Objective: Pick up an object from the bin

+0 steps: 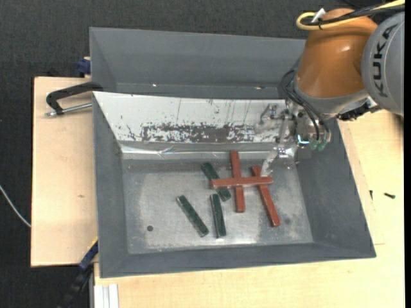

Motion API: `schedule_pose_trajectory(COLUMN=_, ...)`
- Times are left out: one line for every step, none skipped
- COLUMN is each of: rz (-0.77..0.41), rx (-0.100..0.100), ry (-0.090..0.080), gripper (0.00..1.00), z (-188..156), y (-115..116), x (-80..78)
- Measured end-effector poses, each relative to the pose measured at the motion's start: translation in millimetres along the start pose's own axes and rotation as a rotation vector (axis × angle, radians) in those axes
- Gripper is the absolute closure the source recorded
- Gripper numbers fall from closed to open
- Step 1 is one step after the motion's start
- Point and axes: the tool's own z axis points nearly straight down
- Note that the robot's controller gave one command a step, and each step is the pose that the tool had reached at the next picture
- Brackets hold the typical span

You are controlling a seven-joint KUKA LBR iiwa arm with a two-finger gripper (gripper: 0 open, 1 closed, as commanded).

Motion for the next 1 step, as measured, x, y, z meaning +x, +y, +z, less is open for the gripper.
schedule_pose_trajectory(rz=-0.001, rx=0.001, ry=-0.009, gripper=0.0, z=-5.0, y=0.0, x=-1.6)
